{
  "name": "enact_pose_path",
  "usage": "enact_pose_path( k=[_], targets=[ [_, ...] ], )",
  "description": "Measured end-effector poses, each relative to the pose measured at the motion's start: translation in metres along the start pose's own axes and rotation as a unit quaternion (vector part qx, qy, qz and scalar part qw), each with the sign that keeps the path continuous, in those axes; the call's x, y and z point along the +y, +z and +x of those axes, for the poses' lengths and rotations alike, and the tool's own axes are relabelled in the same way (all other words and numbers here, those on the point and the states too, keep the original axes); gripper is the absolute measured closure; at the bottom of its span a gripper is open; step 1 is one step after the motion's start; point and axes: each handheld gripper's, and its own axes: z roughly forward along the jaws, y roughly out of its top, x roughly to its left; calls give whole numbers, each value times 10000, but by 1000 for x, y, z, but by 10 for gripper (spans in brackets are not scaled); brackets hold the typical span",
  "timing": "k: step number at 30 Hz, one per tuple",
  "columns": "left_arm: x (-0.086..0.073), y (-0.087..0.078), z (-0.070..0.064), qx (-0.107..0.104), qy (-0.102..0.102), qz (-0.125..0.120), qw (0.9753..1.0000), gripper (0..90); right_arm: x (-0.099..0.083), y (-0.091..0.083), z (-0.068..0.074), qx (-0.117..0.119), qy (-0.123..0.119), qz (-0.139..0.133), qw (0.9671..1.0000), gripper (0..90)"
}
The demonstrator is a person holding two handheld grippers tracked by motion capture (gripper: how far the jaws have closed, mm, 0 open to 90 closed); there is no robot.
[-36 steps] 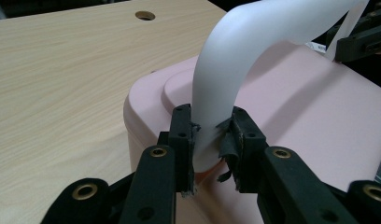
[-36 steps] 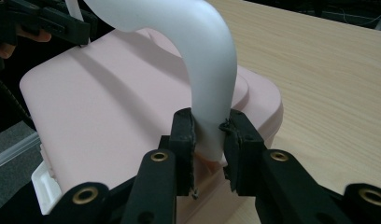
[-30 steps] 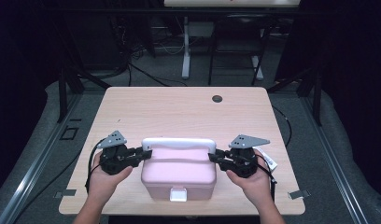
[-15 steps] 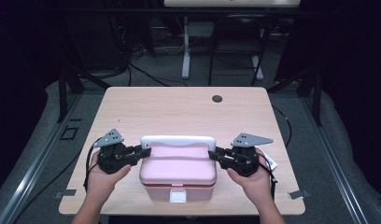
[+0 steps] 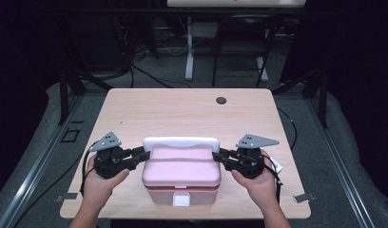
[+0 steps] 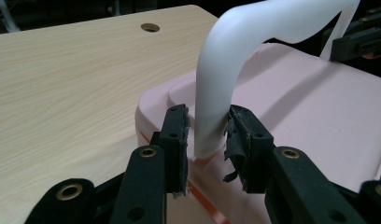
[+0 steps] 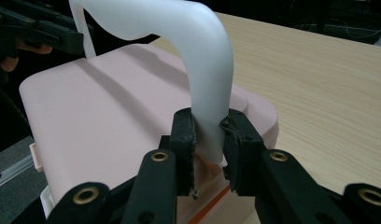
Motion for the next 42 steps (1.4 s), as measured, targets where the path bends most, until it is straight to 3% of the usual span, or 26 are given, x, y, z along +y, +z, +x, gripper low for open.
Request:
enact_pose_path(
  k=[10, 17, 21, 28, 42],
  targets=[
    [-9, -28, -2, 213, 86, -8, 9997, 804, 3, -1, 0, -14, 27, -89, 10000, 742],
    [-28, -39, -7, 149, 123, 58, 9998, 891, 4, -1, 1, -51, 31, -112, 9999, 741],
    [-35, -38, -12, 83, 124, 52, 9999, 896, 4, -1, 1, -47, 43, -110, 9999, 741],
    [-43, -28, -21, -24, 229, 263, 9994, 897, 3, -1, 2, -57, 52, -113, 9999, 741],
    [-50, -20, -19, -79, 156, 365, 9992, 898, 3, -1, 0, -78, 34, -98, 9999, 741]
  ],
)
